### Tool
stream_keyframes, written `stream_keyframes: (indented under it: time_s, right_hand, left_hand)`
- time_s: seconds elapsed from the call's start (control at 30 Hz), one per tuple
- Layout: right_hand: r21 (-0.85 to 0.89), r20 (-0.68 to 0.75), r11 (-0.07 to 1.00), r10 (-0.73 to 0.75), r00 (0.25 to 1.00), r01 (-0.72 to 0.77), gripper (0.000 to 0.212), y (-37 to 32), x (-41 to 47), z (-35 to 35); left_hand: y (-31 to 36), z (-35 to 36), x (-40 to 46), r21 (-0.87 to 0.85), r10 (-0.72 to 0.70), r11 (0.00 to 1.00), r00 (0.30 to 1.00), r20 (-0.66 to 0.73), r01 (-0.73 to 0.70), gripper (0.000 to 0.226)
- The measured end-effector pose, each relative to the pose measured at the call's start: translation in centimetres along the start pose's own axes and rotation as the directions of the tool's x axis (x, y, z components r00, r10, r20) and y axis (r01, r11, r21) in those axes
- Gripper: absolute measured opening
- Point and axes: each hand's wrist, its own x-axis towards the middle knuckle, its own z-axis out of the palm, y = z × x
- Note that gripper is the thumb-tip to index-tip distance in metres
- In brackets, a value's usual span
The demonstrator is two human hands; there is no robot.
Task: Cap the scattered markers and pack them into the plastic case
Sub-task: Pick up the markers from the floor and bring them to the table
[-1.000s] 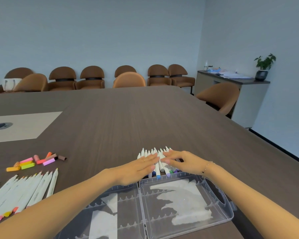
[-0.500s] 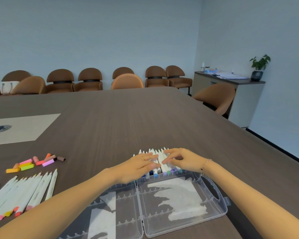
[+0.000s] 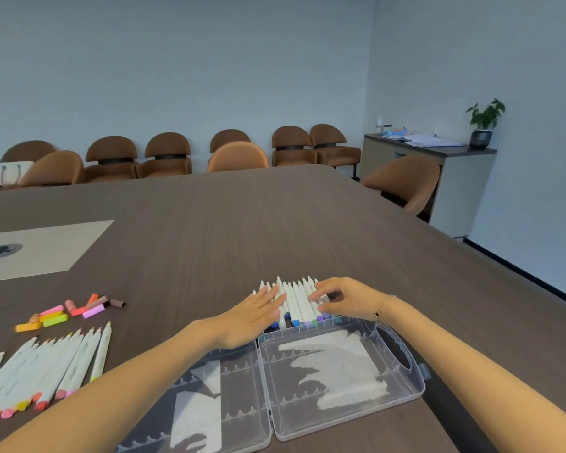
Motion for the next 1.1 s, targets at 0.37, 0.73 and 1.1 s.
stream_keyframes:
  time_s: [0.37,0.73,1.1]
  right_hand:
    - [-0.066,-0.023,0.998,-0.010,1.000,0.008,0.034,0.5,0.3,0.5]
    - [0.003,-0.133,1.000,0.014,0.991,-0.014,0.027,0.3,-0.2,0.5]
    - [0.065,-0.124,0.997,0.049,0.991,-0.042,0.022,-0.2,-2.2,-0.2]
  left_hand:
    - [-0.2,-0.2,0.4,-0.051,0.003,0.999,0.997,-0.081,-0.007,0.052]
    - [-0.4,-0.8,-1.3,-0.099,-0.004,0.995,0.978,-0.207,-0.017,0.049]
    - [-0.6,0.0,-2.0,-0.198,-0.069,0.979,0.987,-0.147,0.039,0.052]
